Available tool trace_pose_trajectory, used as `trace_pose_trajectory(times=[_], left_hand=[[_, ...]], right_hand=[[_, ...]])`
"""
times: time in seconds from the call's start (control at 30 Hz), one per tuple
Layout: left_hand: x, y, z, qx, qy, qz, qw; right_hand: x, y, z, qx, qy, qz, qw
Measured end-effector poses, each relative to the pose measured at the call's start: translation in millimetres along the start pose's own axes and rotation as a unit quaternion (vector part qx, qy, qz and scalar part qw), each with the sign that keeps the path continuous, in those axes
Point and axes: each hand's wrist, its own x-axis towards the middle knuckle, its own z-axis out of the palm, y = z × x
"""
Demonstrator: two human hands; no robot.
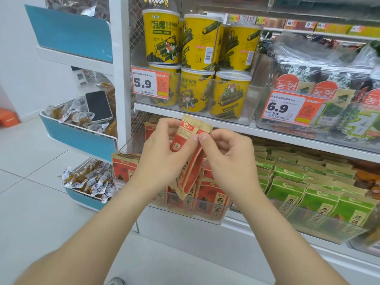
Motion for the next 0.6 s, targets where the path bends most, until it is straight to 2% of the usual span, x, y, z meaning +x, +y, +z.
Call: trace_pose_trajectory(times=[0.13, 0.37, 0.6], left_hand=[[-0.3, 1.8, -2.4, 0.014, -0.011, 0.02, 1.0], [-4.8, -0.3, 1.6, 0.084, -0.028, 0.112, 0.99], [-3.0, -5.5, 0.2, 0.08, -0.045, 0.129, 0.987]], right_hand=[[-0.6, 3.1, -1.7, -0.07, 0.045, -0.099, 0.992], [-7.4, -0.2, 4.1, -0.044, 0.071, -0.181, 0.98], [-6.9, -0.1, 7.0, -0.055, 0.079, -0.2, 0.975]])
